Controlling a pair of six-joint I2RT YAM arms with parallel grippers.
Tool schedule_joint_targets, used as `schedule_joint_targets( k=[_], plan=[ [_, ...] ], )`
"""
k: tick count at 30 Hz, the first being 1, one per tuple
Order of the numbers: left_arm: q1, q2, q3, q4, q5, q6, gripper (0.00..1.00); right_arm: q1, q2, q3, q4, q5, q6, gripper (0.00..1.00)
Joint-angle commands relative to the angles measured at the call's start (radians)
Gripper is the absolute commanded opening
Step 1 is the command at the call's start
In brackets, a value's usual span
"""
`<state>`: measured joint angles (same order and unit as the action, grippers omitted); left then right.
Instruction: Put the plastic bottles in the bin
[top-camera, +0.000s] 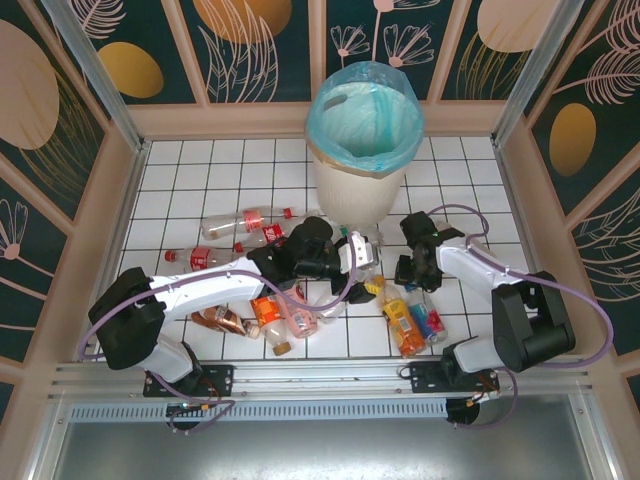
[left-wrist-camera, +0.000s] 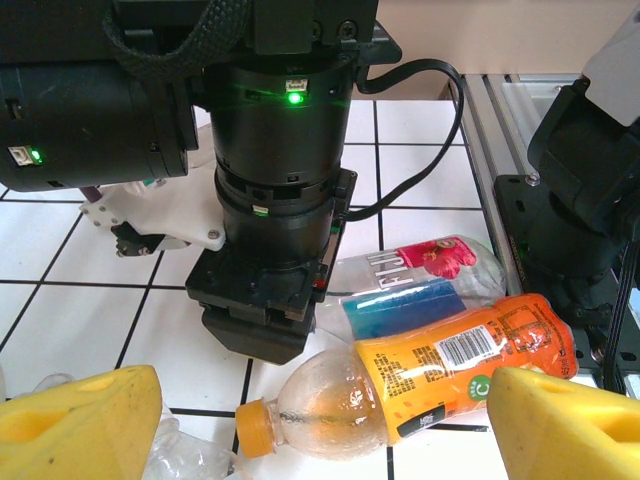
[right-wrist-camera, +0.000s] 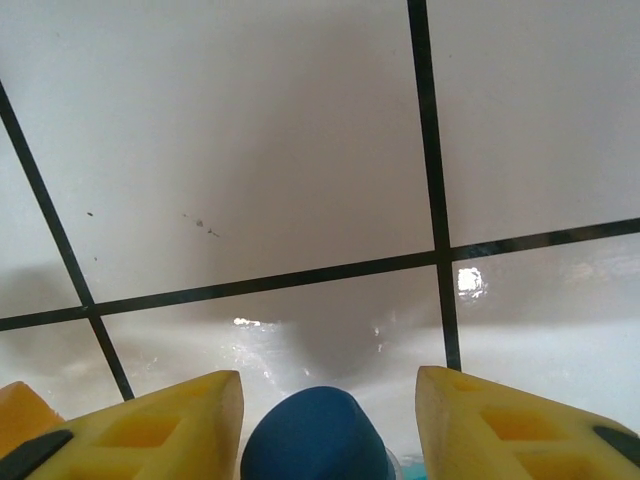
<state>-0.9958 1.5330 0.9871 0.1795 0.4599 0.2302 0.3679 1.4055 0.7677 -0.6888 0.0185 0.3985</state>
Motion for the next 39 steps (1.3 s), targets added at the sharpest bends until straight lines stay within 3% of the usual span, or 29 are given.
schedule_joint_targets(
  k=[1,5,9,29,39],
  plan=[
    [-0.004,0.010,-0.008,0.020,0.006,-0.014,0.85,-0.008,0.013,0.038,-0.034,0.035,0.005,0.46],
    [-0.003,0.006,-0.008,0.019,0.005,-0.011,0.85,-0.018,0.012,0.041,-0.040,0.038,0.007,0.45],
    [-0.004,0.004,-0.008,0.019,0.006,-0.009,0.85,-0.015,0.012,0.034,-0.055,0.034,0.007,0.56],
    [-0.004,0.022,-0.008,0.025,0.017,-0.019,0.85,0.037,-0.020,0.097,-0.155,0.009,-0.035,0.58],
    [-0.004,0.026,-0.009,0.023,0.015,-0.018,0.85,0.090,0.044,0.093,-0.146,-0.019,-0.049,0.57]
  ],
)
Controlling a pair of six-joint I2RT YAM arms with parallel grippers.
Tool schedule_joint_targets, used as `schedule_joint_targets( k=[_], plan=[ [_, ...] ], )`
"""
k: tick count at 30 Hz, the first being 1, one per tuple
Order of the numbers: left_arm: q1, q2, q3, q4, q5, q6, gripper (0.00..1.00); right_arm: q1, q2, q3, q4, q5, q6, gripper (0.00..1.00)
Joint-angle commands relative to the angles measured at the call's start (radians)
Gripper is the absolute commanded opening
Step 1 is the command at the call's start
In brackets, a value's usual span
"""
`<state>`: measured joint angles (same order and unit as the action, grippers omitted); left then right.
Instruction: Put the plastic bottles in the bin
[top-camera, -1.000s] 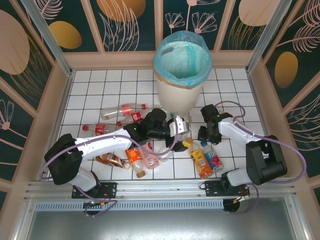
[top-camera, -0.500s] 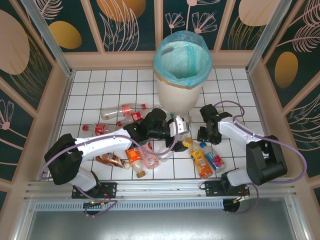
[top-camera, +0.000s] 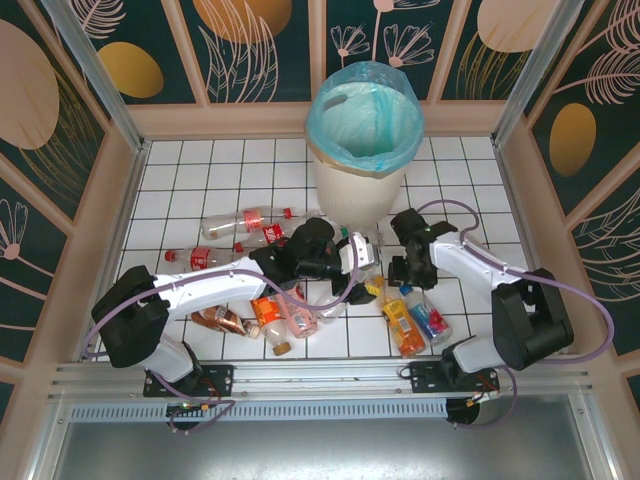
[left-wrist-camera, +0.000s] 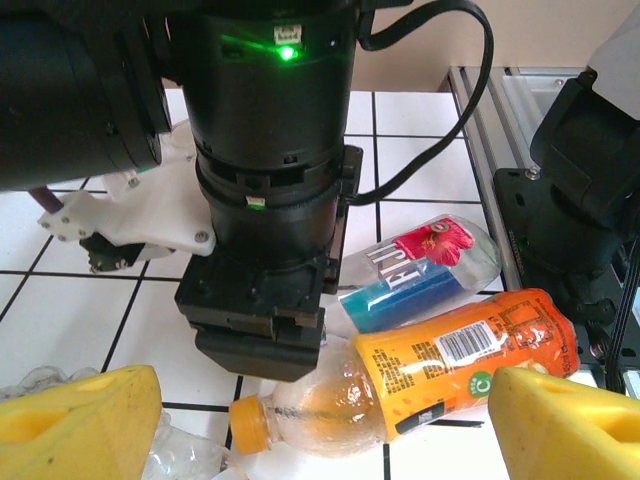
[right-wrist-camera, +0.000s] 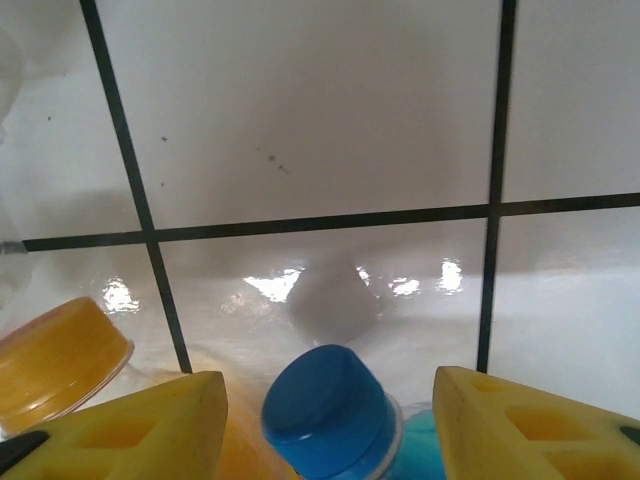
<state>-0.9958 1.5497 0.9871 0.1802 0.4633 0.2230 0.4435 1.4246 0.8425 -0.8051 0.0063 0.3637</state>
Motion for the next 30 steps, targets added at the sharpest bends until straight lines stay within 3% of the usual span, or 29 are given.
schedule_joint_targets(
  k=[1,21,30],
  plan=[
    [-0.004,0.009,-0.008,0.022,0.012,-0.011,0.85,0.015,0.031,0.018,-0.029,-0.003,-0.013,0.58],
    [-0.007,0.003,-0.008,0.018,0.013,-0.008,0.85,0.000,0.083,0.054,-0.047,0.101,0.028,0.52],
    [-0.010,-0.002,-0.009,0.016,0.005,-0.004,0.85,0.007,-0.041,0.121,-0.030,0.031,-0.014,0.51]
  ],
)
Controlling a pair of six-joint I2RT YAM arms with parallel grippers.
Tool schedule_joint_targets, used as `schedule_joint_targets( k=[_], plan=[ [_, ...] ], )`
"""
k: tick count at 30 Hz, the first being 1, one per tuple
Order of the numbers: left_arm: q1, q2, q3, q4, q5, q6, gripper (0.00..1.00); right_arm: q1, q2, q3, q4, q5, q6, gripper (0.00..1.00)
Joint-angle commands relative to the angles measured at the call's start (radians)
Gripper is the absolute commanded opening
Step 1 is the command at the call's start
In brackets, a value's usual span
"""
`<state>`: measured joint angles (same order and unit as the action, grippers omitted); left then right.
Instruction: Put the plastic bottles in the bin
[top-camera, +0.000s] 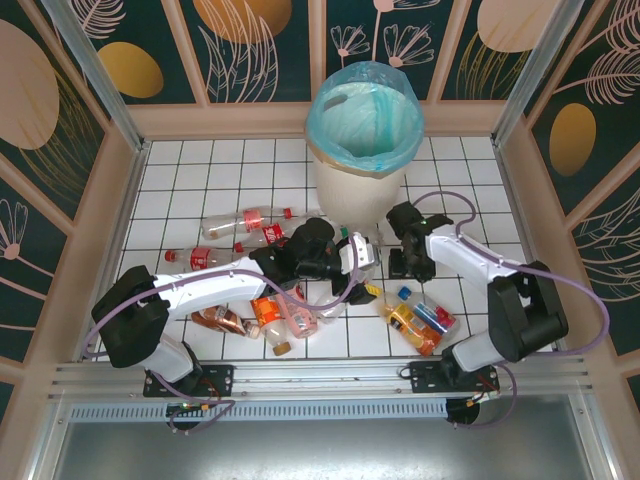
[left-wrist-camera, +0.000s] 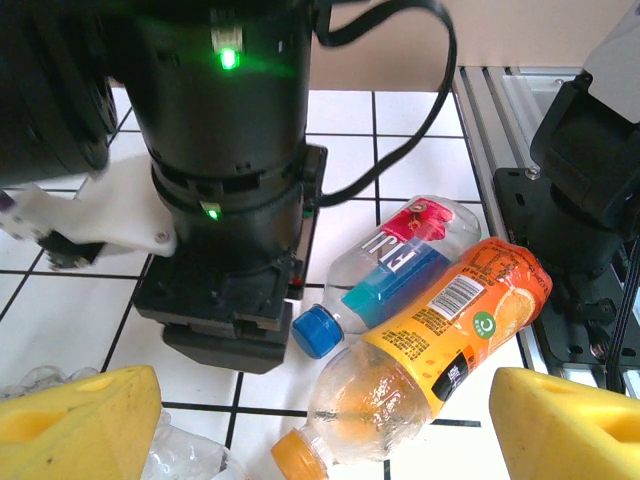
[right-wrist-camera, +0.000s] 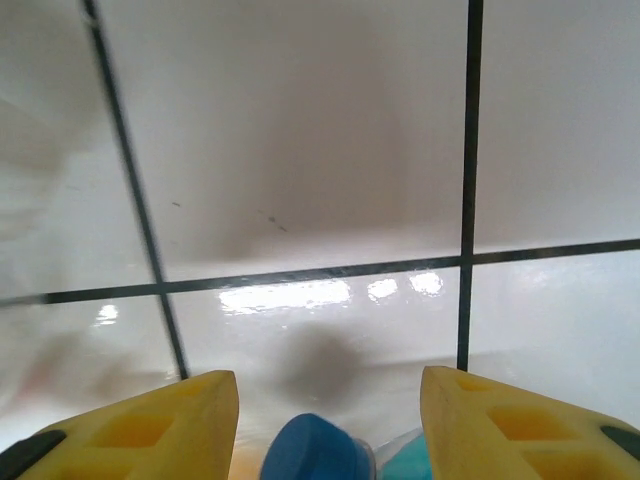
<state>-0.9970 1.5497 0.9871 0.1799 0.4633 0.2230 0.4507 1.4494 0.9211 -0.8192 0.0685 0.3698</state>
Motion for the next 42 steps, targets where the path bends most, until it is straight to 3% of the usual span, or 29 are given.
schedule_joint_targets(
  k=[1,6,15,23,32,42],
  plan=[
    [-0.008,0.000,-0.009,0.016,0.007,-0.004,0.85,0.004,-0.079,0.043,-0.013,-0.048,-0.032,0.51],
    [-0.011,-0.004,-0.009,0.014,0.005,-0.003,0.85,0.077,-0.107,0.026,0.017,-0.170,-0.082,0.52],
    [-0.010,-0.084,-0.053,0.022,-0.018,0.070,0.86,0.201,-0.053,0.016,0.051,-0.185,-0.088,0.55],
    [-0.010,-0.166,-0.077,0.022,-0.025,0.112,0.85,0.246,0.011,0.016,0.041,-0.171,-0.082,0.56],
    [-0.011,-0.323,-0.170,0.089,-0.162,0.196,0.85,0.265,0.069,0.014,0.033,-0.153,-0.074,0.55],
    [-0.011,-0.321,-0.165,0.082,-0.170,0.196,0.86,0.270,0.119,0.031,0.024,-0.129,-0.075,0.54]
  ],
)
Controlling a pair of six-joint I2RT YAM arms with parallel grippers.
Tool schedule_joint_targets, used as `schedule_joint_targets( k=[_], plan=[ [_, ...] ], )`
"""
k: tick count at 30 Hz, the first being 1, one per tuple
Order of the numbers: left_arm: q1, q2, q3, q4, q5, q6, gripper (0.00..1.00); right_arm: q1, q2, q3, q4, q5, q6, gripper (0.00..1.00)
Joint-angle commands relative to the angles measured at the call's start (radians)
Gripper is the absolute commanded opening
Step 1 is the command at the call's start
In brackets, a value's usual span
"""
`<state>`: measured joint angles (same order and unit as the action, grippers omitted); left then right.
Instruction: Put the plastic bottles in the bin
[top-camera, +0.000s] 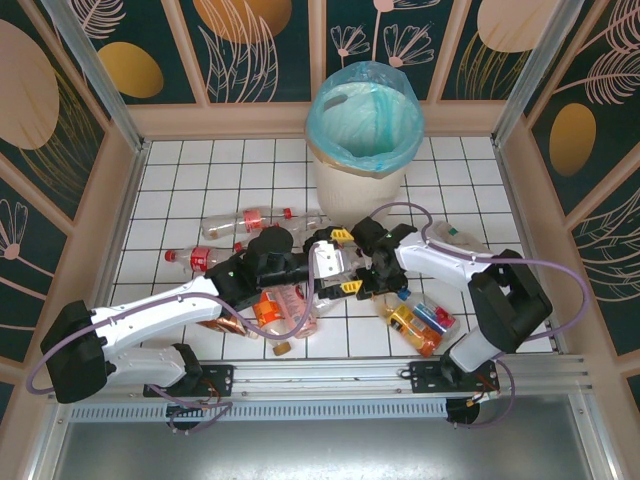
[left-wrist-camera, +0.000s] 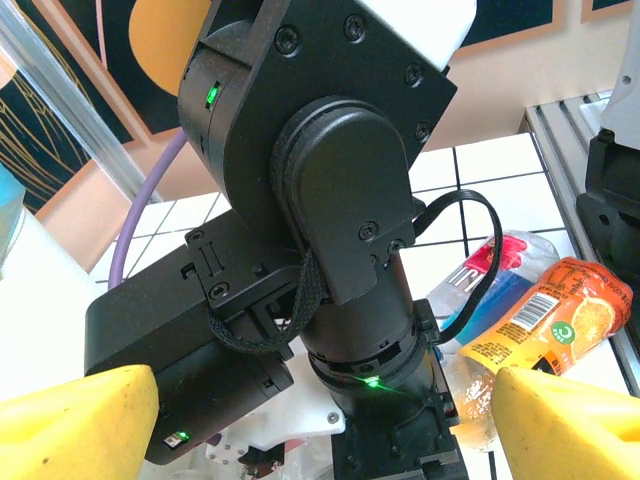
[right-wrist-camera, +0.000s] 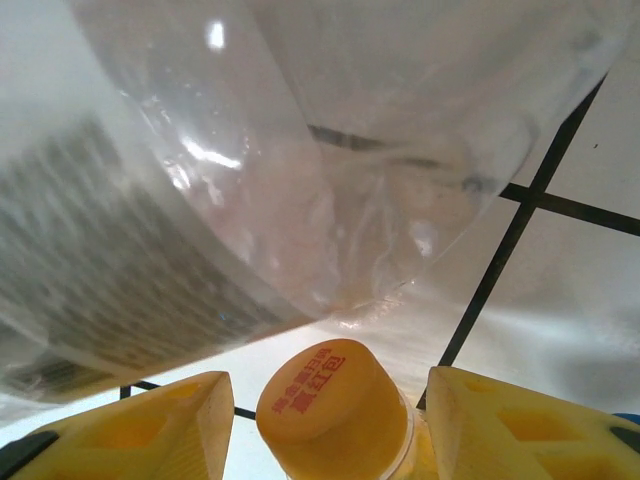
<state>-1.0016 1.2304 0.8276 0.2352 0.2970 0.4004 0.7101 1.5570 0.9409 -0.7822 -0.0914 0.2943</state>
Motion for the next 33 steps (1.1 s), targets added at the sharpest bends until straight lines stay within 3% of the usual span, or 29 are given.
schedule_joint_targets(
  k=[1,10,18,20,26,33],
  plan=[
    [-0.005,0.000,-0.005,0.026,-0.004,0.018,0.87,0.010,0.014,0.013,-0.015,0.037,0.000,0.54],
    [-0.005,0.007,-0.002,0.021,-0.018,0.020,0.87,0.031,0.061,0.038,-0.026,0.085,0.000,0.51],
    [-0.005,0.017,0.003,0.015,-0.018,0.018,0.87,0.051,0.070,0.067,-0.034,0.141,-0.010,0.36],
    [-0.006,0.015,0.004,0.014,-0.018,0.018,0.87,0.052,0.053,0.076,-0.048,0.138,-0.009,0.29],
    [-0.005,0.001,0.002,0.020,-0.030,0.013,0.87,0.058,-0.032,0.105,-0.086,0.128,-0.006,0.26],
    [-0.005,-0.043,0.021,0.052,-0.146,-0.045,0.87,0.058,-0.141,0.210,-0.185,0.111,0.001,0.14]
  ],
)
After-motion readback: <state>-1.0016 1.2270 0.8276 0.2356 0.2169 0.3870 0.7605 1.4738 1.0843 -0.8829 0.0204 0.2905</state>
